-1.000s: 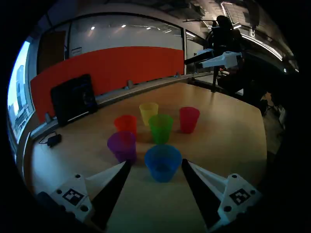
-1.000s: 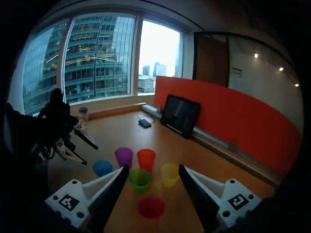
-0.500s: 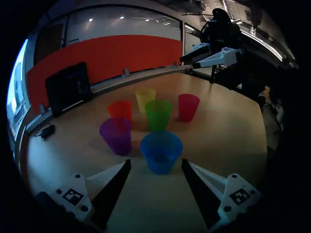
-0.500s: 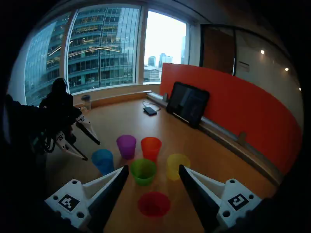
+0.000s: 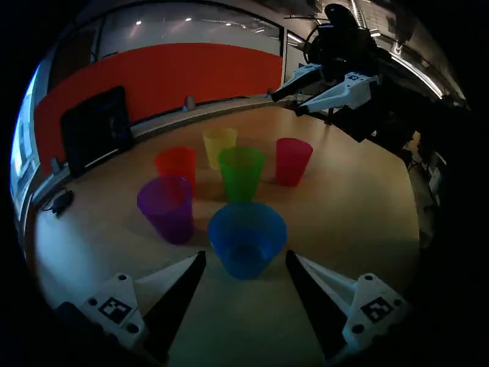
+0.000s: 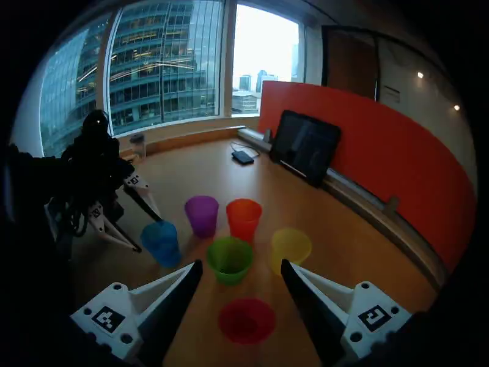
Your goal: Pour water
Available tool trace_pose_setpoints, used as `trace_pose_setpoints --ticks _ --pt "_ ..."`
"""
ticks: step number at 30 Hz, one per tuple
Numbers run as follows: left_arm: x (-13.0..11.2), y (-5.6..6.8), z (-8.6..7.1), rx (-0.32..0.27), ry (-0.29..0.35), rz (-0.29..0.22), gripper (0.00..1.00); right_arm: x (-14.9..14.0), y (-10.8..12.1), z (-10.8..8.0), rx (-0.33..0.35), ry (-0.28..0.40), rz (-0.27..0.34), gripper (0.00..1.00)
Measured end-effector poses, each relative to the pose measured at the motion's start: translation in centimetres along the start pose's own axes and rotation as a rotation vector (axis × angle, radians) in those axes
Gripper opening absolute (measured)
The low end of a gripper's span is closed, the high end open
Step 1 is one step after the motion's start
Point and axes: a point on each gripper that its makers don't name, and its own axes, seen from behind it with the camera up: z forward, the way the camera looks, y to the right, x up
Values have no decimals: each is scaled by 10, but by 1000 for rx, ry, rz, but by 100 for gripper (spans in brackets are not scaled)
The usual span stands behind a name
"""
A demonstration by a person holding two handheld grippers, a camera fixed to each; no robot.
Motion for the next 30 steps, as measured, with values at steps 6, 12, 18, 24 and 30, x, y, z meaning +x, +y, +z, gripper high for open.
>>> trace_pose_setpoints --ticks 6,12,18,24,30 --pt "0 0 9 -19 -10 -7 97 -8 2 12 6 -39 -7 100" --pt "5 0 16 -29 -8 -2 97 -10 3 20 14 -57 -8 100" --pt "7 -2 21 -26 -12 13 97 -12 4 24 18 -66 -10 100" --pt "8 -2 26 -22 -10 18 97 -12 7 26 17 -69 -8 100" --pt "10 0 28 -30 -13 7 89 -12 8 25 18 -69 -5 100"
